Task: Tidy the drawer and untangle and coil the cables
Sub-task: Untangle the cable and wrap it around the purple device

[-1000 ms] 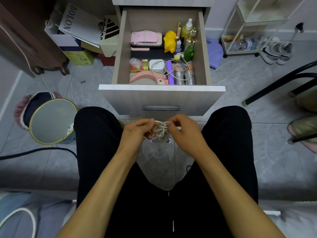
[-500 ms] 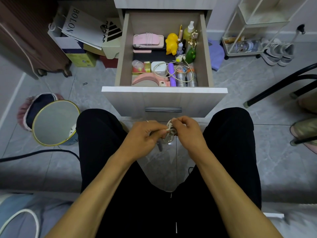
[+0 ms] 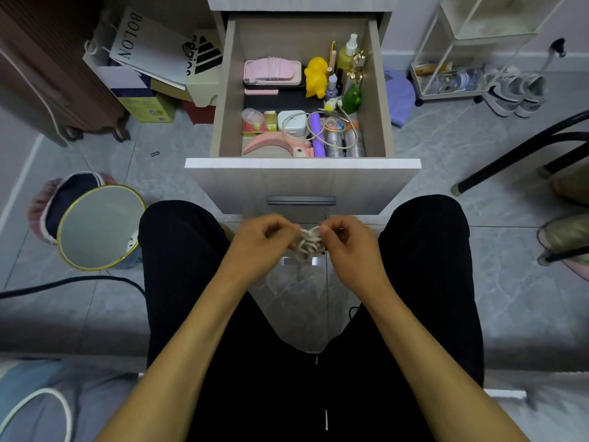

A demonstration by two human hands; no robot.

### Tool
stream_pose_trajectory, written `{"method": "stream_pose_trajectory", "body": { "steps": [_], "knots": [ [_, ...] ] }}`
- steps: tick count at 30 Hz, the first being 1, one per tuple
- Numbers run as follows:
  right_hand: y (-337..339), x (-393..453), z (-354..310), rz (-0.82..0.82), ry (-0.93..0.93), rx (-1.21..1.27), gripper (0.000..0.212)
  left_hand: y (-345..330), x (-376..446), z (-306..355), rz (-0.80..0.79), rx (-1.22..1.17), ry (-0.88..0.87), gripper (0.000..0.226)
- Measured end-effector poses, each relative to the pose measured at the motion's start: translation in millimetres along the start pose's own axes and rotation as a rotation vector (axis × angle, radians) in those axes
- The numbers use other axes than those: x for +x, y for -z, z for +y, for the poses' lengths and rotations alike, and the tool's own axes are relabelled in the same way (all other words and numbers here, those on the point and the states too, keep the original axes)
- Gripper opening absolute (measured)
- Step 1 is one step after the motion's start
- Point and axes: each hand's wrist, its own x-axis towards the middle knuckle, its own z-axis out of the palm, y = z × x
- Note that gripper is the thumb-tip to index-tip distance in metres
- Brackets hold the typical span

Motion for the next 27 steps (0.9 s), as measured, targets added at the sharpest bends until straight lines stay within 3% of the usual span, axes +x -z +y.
{"method": "stream_pose_trajectory", "body": {
  "steps": [2, 4, 6, 9, 13, 15, 19, 21, 23, 27],
  "knots": [
    [2, -3, -5, 0.023, 0.117, -0.065, 0.006, -1, 2, 8, -0.047, 0.249, -0.054, 0.023],
    [4, -4, -9, 0.05, 0.124, -0.029, 0.006, -2, 4, 9, -0.032, 0.264, -0.103, 0.022],
    [5, -2, -12, 0.074, 0.063, -0.015, 0.009, -4, 1, 8, 0.012, 0.231, -0.191, 0.018],
    [5, 4, -8, 0.062, -0.043, -0.012, 0.02, -11, 0, -4, 0.055, 0.377, -0.431, 0.016],
    [-1, 6, 2, 0.044, -0.218, 0.172, 0.024, -15, 3, -15, 0.04, 0.48, -0.611, 0.025],
    [-3, 5, 2, 0.019, -0.276, 0.281, 0.022, -17, 0, -18, 0.098, 0.414, -0.577, 0.023],
    [-2, 1, -4, -0.046, -0.201, 0.363, 0.017, -16, -1, -15, 0.21, -0.07, -0.128, 0.018],
    [-3, 0, -2, -0.056, -0.176, 0.321, 0.014, -17, 1, -13, 0.219, -0.194, 0.027, 0.022],
    [-4, -2, 1, -0.056, -0.128, 0.228, 0.011, -19, 2, -10, 0.247, -0.186, 0.064, 0.025],
    [-3, -7, 1, -0.053, -0.064, 0.098, 0.009, -23, 2, -3, 0.33, -0.05, -0.044, 0.025]
  ]
}}
